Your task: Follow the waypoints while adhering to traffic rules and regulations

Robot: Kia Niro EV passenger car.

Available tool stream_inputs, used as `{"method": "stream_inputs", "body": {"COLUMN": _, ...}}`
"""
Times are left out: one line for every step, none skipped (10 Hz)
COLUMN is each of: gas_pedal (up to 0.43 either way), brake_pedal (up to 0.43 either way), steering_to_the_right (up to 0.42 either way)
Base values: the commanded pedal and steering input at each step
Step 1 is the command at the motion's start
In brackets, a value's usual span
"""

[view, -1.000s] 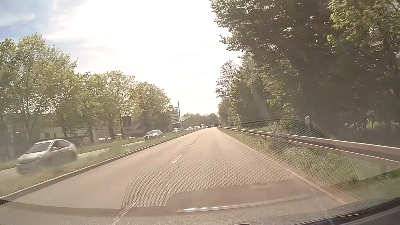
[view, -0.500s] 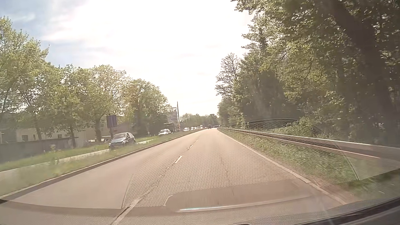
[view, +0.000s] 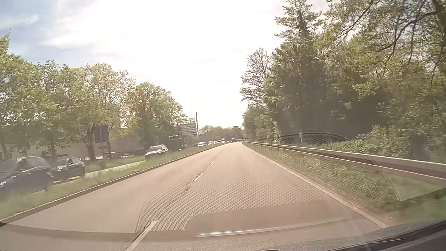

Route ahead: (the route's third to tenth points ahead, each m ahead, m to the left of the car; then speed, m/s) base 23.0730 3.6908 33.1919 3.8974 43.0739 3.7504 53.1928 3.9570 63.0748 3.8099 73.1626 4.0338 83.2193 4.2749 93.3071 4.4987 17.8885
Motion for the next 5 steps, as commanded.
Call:
{"method": "stream_inputs", "body": {"gas_pedal": 0.087, "brake_pedal": 0.0, "steering_to_the_right": 0.0}}
{"method": "stream_inputs", "body": {"gas_pedal": 0.087, "brake_pedal": 0.0, "steering_to_the_right": 0.0}}
{"method": "stream_inputs", "body": {"gas_pedal": 0.087, "brake_pedal": 0.0, "steering_to_the_right": 0.0}}
{"method": "stream_inputs", "body": {"gas_pedal": 0.087, "brake_pedal": 0.0, "steering_to_the_right": 0.0}}
{"method": "stream_inputs", "body": {"gas_pedal": 0.087, "brake_pedal": 0.0, "steering_to_the_right": 0.0}}
